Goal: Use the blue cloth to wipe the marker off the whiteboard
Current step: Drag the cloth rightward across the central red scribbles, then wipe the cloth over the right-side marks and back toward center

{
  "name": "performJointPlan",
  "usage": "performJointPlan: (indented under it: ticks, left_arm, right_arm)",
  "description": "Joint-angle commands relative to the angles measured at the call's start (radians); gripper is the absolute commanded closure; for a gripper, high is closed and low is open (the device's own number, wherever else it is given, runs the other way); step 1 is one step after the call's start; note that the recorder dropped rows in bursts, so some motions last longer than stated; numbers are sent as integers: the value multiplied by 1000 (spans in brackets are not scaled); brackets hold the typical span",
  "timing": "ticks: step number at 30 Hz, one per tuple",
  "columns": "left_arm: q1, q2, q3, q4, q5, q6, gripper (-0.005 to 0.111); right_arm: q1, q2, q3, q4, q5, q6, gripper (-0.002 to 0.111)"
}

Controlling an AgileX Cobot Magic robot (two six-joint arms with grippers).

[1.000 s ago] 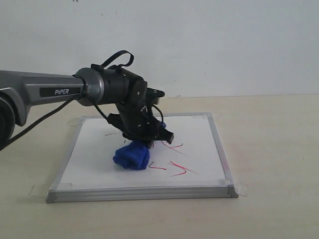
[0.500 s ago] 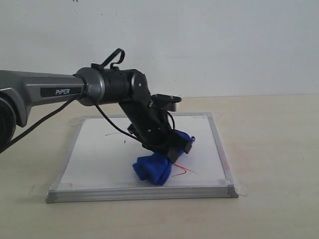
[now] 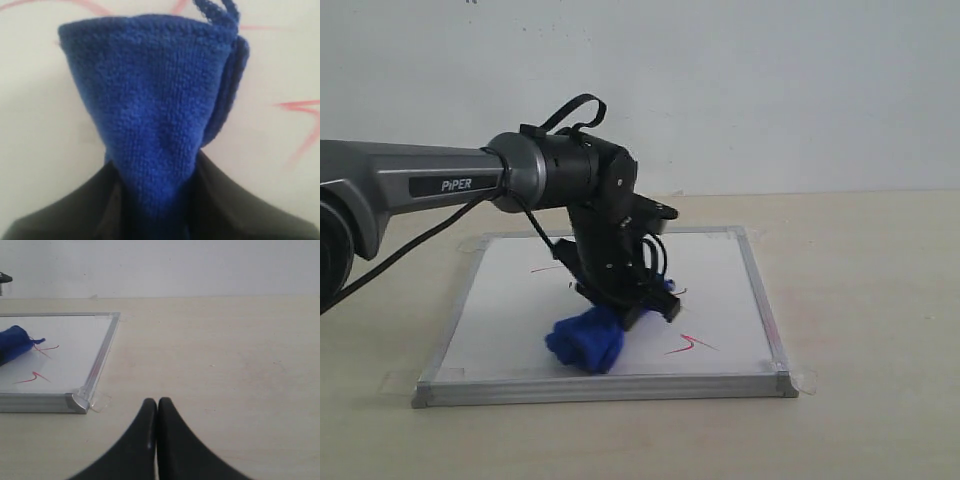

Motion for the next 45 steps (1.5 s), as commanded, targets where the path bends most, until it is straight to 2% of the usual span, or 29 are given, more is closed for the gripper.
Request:
performJointPlan:
  ticks: [1,4,6,13,16,18,22,26,28,34,37,39,42,45]
  left_arm:
    - [66,36,21,323,163,-185,103]
    - [72,34,21,280,171,-178,103]
    - [70,34,21,182,142,-109,103]
    - [11,34,21,-467,31,303,103]
    - [-31,34,21,-668,-12,429,103]
    - [-61,34,21,-732,-53,471,103]
    - [-107,34,21,-723,-184,481,103]
    - [-115,34,21,-666,-248,432,103]
    - [-115,34,21,-526,-253,339,103]
    - [-93,34,21,68,-162,-51,103]
    - [-75,34,21,240,-119,-200,103]
    - [-66,30,21,227,-116,-213,103]
    - [-66,21,21,115,-139,-170,103]
    - [-77,16,21,-136,-192,12,103]
  right_arm:
    - [0,-5,0,-2,-7,-3,109]
    - [0,-5,0,-2,-7,-3,109]
    - [0,-5,0,-2,-7,-3,109]
    - [0,-5,0,-2,-7,-3,109]
    - [0,-5,0,-2,-7,-3,109]
    - [0,-5,0,-2,-7,-3,109]
    - [0,-5,0,-2,-7,-3,109]
    - [0,-5,0,-2,-7,-3,109]
    - [0,-5,0,-2,-7,-3,109]
    - [0,-5,0,-2,-7,-3,109]
    - [0,-5,0,-2,-7,-3,109]
    - [0,-5,0,-2,-7,-3,109]
    - [0,-5,0,-2,-7,-3,109]
    - [0,-5,0,-2,-7,-3,109]
